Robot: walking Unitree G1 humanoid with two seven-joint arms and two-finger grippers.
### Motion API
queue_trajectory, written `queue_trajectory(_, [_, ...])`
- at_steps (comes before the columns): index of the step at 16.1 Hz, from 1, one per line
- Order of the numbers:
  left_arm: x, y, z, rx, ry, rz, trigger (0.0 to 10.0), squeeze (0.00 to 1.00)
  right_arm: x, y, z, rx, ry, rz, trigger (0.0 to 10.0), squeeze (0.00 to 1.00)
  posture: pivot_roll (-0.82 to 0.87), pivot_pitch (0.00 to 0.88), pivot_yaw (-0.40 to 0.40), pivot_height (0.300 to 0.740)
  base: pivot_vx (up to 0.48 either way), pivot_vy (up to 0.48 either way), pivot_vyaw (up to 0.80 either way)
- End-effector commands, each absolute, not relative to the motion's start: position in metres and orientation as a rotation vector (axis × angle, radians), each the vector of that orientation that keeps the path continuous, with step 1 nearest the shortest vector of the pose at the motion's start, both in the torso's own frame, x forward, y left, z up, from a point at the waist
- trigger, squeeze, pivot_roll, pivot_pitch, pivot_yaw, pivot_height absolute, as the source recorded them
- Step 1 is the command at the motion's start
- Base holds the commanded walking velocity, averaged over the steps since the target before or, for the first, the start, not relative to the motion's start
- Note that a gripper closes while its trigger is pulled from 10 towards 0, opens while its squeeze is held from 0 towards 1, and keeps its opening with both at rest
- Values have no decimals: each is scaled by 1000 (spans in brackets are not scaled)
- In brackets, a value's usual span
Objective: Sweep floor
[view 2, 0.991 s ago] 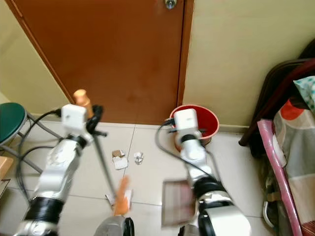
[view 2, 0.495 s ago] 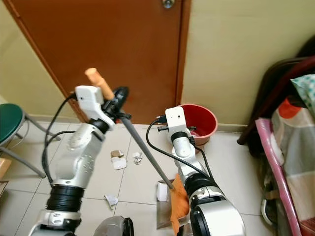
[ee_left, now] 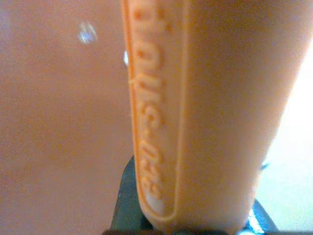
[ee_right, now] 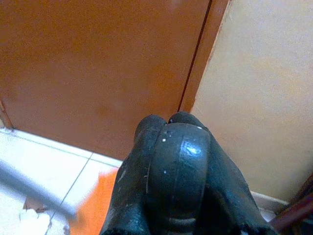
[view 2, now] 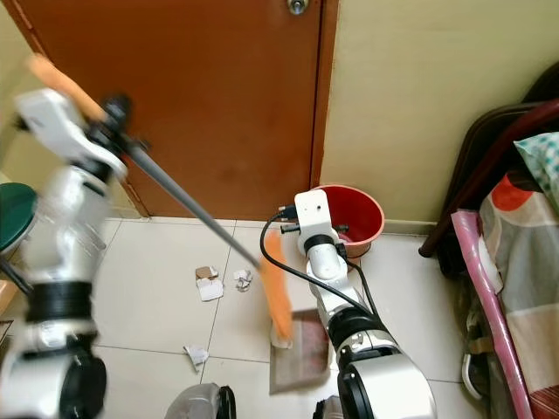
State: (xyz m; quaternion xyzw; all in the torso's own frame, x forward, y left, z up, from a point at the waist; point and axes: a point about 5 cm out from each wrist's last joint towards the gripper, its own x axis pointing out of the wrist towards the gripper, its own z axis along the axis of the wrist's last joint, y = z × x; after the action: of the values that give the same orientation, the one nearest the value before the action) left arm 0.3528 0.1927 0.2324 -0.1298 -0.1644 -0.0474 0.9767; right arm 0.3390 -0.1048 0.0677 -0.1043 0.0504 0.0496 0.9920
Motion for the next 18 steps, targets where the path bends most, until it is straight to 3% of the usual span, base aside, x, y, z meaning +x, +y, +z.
queue_trajectory(1, [354,199,246,-282,-395,-81,10000,0,340,-100,67,-233,114,126,10000,0,101,11,36,740,0,0,0])
queue_trajectory(5, [348,209,240,-44,-390,-107,10000,0,339,-102,65,-222,126,120,10000,0,101,11,36,740,0,0,0])
queue_trajectory(10, [317,204,165,114,-206,-184,10000,0,339,-102,66,-198,113,118,10000,0,98,8,19,740,0,0,0])
queue_trajectory(18, [314,145,123,-107,-121,-251,10000,0,333,-110,61,-74,108,75,10000,0,71,0,-31,740,0,0,0])
